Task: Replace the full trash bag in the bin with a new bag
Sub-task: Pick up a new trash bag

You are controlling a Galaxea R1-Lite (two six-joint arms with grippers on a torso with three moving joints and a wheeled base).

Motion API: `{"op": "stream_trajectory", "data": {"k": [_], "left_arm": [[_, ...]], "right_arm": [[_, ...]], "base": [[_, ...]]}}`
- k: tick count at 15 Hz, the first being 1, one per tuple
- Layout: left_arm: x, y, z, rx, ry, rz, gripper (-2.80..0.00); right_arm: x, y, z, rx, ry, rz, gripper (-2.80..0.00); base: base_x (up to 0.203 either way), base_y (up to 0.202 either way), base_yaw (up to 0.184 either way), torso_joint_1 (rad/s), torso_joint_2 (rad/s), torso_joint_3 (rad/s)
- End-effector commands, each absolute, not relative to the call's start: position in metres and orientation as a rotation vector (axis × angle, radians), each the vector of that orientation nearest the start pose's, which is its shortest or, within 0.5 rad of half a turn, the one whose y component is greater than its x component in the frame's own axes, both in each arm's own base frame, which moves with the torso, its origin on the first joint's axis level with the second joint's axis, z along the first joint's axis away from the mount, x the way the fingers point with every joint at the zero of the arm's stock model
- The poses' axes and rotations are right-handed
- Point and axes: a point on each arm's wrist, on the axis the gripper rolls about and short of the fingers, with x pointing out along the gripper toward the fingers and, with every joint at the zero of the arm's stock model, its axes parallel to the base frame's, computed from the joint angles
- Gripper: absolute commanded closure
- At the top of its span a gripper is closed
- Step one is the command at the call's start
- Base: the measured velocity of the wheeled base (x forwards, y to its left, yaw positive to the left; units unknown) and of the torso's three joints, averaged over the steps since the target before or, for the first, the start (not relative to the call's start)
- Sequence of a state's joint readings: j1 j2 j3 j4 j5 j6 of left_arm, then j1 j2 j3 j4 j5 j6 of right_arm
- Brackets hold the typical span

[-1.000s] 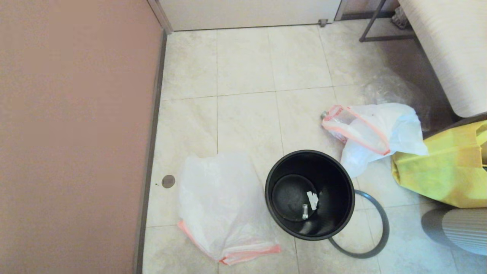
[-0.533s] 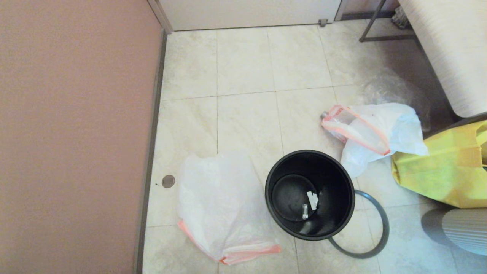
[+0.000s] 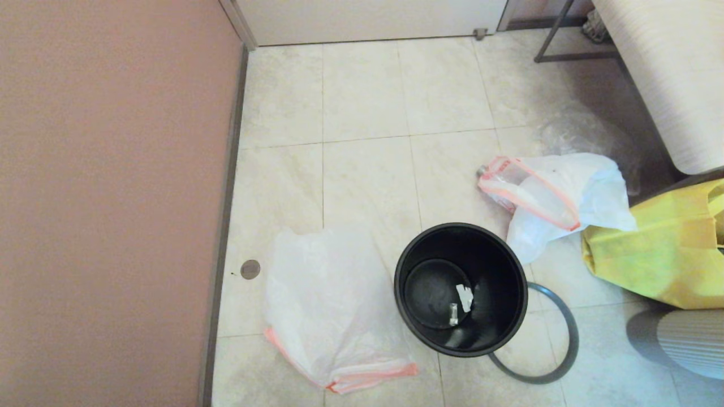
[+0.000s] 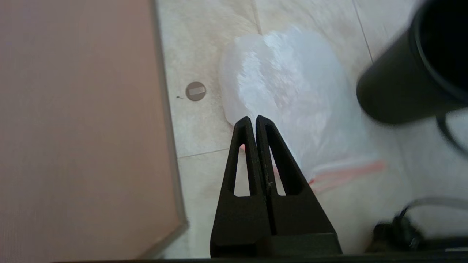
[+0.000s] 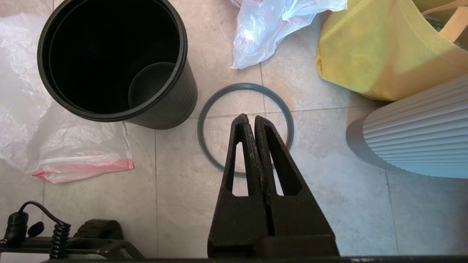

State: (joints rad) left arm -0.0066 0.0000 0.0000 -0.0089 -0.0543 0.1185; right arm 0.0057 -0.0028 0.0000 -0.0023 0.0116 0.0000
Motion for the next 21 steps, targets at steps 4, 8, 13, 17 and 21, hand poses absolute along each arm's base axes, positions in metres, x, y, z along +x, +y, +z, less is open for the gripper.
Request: {"op": "stream_trajectory", "data": {"k": [4, 8, 13, 17, 21], "left_arm": [[-0.019, -0.003, 0.115, 0.251, -0.016, -0.146, 0.00], [0.021, -0.006, 0.165, 0.305, 0.163, -0.314, 0.00], [0.097, -0.024, 0.155, 0.295, 0.568, -0.599, 0.00], [0.150, -0.052, 0.121, 0.284, 0.778, -0.723, 0.00], [0.195, -0.070, 0.065, 0.339, 0.982, -0.654, 0.00]], "right_arm": [[-0.023, 0.000, 0.076, 0.000, -0.003, 0.018, 0.00], [-0.023, 0.000, 0.076, 0.000, -0.003, 0.018, 0.00], [-0.023, 0.000, 0.076, 0.000, -0.003, 0.019, 0.00], [-0.023, 0.000, 0.076, 0.000, -0.003, 0.018, 0.00], [-0.023, 0.000, 0.076, 0.000, -0.003, 0.018, 0.00]], "base": [[0.000, 0.000, 0.000, 0.000, 0.00, 0.000], [0.000, 0.000, 0.000, 0.000, 0.00, 0.000], [0.000, 0.000, 0.000, 0.000, 0.00, 0.000], [0.000, 0.000, 0.000, 0.000, 0.00, 0.000], [0.000, 0.000, 0.000, 0.000, 0.00, 0.000]]}}
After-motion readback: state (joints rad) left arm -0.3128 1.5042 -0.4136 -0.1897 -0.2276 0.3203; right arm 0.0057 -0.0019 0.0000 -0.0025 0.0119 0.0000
